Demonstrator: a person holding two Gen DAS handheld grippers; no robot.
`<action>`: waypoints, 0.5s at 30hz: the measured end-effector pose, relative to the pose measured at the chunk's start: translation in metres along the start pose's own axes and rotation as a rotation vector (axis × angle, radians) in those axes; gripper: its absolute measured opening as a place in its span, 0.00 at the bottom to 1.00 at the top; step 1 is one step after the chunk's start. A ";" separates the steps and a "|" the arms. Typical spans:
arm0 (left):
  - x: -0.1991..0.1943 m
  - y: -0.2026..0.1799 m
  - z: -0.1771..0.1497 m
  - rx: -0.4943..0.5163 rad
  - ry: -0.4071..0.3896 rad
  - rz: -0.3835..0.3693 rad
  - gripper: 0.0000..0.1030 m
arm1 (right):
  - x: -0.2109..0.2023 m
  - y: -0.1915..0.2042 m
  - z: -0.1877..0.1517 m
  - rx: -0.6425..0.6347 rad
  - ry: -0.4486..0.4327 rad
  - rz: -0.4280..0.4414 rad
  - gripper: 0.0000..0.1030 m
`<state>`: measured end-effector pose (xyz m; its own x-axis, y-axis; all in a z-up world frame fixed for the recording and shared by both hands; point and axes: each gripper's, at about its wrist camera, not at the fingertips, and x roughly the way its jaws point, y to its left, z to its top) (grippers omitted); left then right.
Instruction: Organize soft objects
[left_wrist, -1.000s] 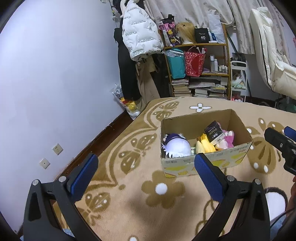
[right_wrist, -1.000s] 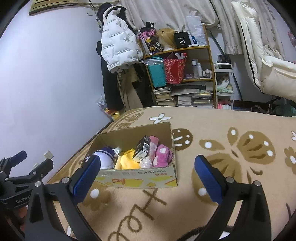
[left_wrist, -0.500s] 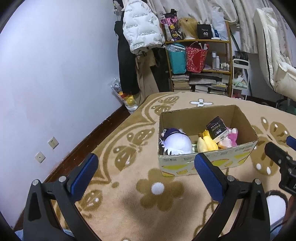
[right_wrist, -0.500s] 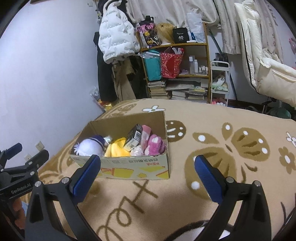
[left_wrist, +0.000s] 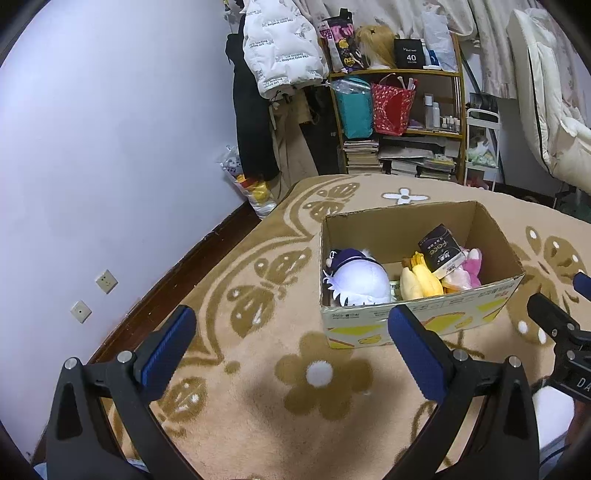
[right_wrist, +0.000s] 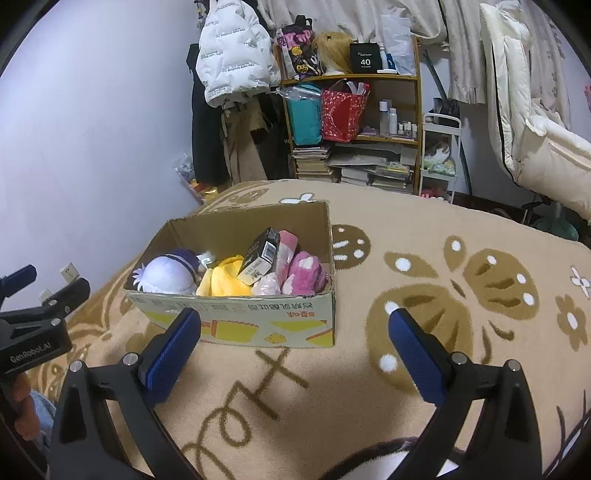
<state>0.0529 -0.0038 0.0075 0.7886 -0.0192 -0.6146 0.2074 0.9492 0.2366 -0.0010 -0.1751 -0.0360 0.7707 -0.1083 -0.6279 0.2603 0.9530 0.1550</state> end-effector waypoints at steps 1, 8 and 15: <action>-0.001 0.000 0.000 0.001 0.000 0.000 1.00 | -0.001 0.001 0.000 -0.002 -0.002 -0.003 1.00; -0.001 0.000 -0.001 0.000 0.003 0.003 1.00 | -0.002 0.001 -0.001 0.012 0.004 -0.007 1.00; -0.003 -0.001 -0.002 0.003 0.006 0.004 1.00 | -0.002 0.002 -0.001 0.008 0.006 -0.007 1.00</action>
<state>0.0493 -0.0043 0.0075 0.7857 -0.0138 -0.6184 0.2062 0.9484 0.2407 -0.0024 -0.1727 -0.0355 0.7655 -0.1134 -0.6333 0.2704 0.9499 0.1567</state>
